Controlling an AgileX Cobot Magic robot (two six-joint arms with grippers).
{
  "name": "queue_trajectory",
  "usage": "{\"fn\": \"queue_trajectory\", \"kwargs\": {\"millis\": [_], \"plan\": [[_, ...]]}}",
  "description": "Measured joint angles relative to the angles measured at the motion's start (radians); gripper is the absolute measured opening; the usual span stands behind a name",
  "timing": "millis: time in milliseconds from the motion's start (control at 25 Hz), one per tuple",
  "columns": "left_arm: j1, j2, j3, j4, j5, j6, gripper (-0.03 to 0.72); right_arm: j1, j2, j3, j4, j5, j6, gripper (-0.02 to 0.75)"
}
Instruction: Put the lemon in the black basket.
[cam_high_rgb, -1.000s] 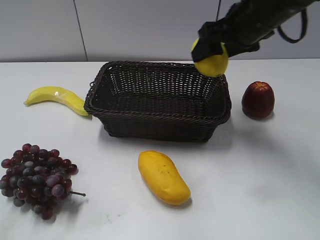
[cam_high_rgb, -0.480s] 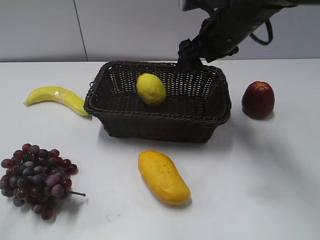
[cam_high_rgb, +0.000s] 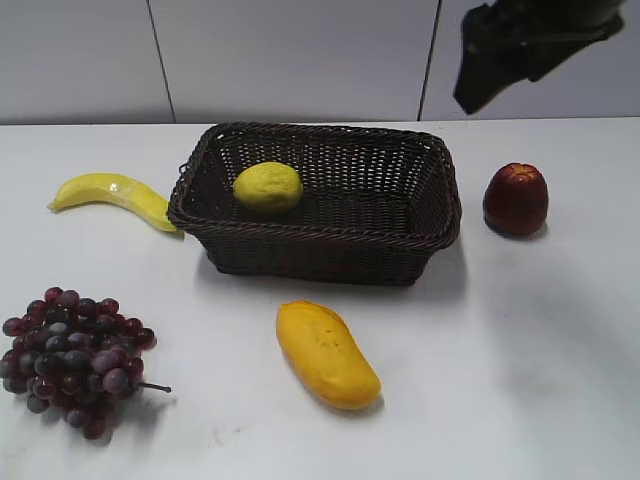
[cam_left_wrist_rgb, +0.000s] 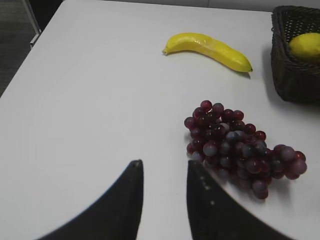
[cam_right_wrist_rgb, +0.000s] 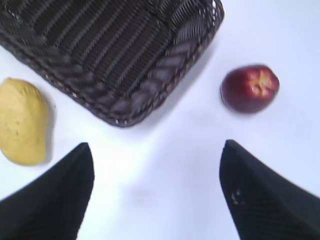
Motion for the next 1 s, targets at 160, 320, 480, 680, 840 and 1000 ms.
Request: {"fn": "queue_trajectory", "kwargs": {"millis": [160, 320, 480, 680, 840, 1000], "plan": [[0.000, 0.000, 0.000, 0.000, 0.000, 0.000, 0.235, 0.000, -0.097, 0.045, -0.032, 0.083, 0.059, 0.605], [0.000, 0.000, 0.000, 0.000, 0.000, 0.000, 0.235, 0.000, -0.244, 0.204, 0.002, 0.089, 0.095, 0.588], [0.000, 0.000, 0.000, 0.000, 0.000, 0.000, 0.235, 0.000, -0.434, 0.422, 0.012, 0.093, 0.113, 0.587], [0.000, 0.000, 0.000, 0.000, 0.000, 0.000, 0.235, 0.000, -0.707, 0.679, 0.013, 0.077, 0.118, 0.587], [0.000, 0.000, 0.000, 0.000, 0.000, 0.000, 0.235, 0.000, -0.944, 0.846, 0.011, -0.028, 0.121, 0.587], [0.000, 0.000, 0.000, 0.000, 0.000, 0.000, 0.235, 0.000, -1.156, 0.966, 0.005, -0.115, 0.122, 0.587]]}}
